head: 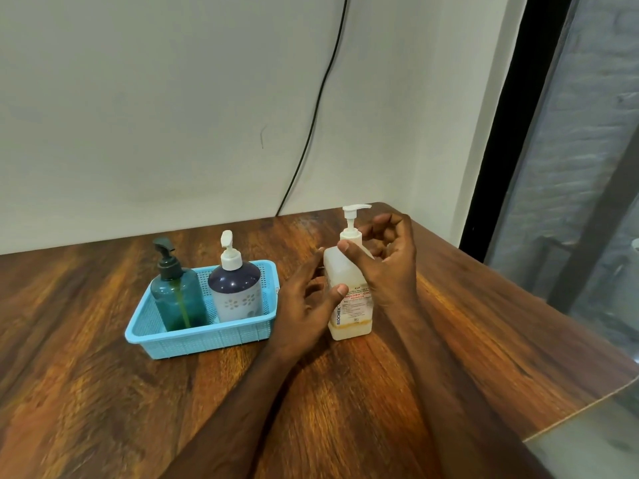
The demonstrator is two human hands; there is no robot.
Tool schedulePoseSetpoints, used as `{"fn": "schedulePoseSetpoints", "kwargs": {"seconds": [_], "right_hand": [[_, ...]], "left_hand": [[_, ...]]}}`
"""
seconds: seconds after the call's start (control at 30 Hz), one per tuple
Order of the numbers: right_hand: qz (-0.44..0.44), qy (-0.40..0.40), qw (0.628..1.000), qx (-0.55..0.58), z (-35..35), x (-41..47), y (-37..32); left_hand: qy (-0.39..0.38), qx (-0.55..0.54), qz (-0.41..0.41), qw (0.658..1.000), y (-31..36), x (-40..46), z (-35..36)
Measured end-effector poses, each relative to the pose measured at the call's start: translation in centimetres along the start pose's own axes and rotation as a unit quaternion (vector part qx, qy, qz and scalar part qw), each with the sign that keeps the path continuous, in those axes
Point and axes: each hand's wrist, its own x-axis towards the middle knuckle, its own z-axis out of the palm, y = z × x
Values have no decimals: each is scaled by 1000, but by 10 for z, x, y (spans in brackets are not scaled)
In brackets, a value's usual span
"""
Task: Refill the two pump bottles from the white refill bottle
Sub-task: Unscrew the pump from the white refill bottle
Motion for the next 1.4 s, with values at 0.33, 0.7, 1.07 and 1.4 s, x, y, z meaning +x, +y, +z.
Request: {"fn": "schedulePoseSetpoints", "kwargs": {"seconds": [0.33,0.7,1.07,1.4], "right_hand": [[55,-57,994,79,-3,1,2],[17,15,1000,-5,1,0,-4],[14,6,1000,10,1,2,-14],[25,50,997,62,-8,32,-49]], "left_hand": [[-6,-6,10,1000,2,-1,-1],[-9,-8,3,1000,1,1,-1],[-13,-10,0,1000,1,1,-1],[-19,-18,-26,999,0,-3,-1]]}}
